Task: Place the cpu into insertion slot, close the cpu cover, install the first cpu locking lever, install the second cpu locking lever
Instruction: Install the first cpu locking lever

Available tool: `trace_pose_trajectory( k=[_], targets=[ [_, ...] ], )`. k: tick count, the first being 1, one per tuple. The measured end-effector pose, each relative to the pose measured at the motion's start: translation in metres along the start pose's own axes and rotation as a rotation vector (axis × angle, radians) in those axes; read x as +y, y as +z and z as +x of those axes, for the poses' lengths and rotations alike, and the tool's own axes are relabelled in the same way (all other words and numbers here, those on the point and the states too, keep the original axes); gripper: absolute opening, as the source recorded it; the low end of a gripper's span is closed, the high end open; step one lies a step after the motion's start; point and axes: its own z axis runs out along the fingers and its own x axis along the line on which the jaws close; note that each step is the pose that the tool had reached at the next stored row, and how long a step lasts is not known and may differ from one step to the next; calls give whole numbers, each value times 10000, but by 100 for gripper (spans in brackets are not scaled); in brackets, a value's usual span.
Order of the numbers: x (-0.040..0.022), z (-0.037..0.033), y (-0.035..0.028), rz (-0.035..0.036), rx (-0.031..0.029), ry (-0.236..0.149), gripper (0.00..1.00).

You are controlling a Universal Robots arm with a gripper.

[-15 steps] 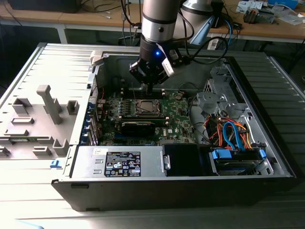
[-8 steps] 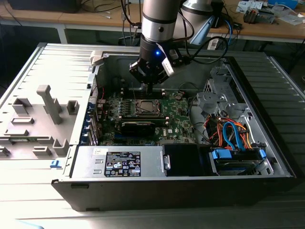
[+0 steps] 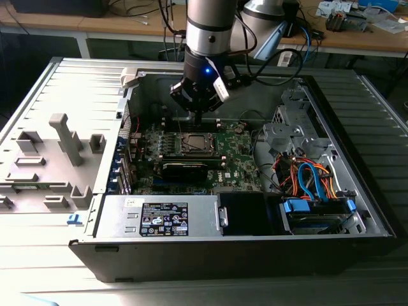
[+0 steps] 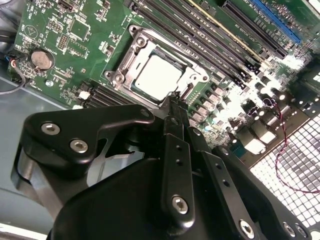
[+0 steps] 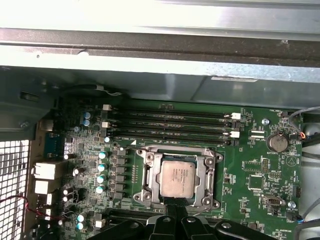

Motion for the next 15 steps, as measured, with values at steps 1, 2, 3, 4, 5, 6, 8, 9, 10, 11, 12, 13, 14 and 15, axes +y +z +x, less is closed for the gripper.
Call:
trace_pose_trajectory(
  k=[1,2,3,4,5,6,8,9,10,11,12,13,14,15],
  targets=[
    [0,2,0,0,0,-3,11],
    [0,4,0,0,0,-1,11],
    [0,6,0,0,0,-1,11],
    [1,13,1,0,0,-1,11],
    [1,17,1,0,0,0,11],
    [1,18,1,0,0,0,11],
    [1,21,1,0,0,0,11],
    [1,23,1,0,0,0,11],
    [1,24,1,0,0,-1,11],
    [2,24,1,1,0,-1,11],
    [2,26,1,0,0,0,11],
    [2,27,1,0,0,-1,11],
    [2,29,1,0,0,-1,11],
    [2,30,1,0,0,-1,11]
  ],
)
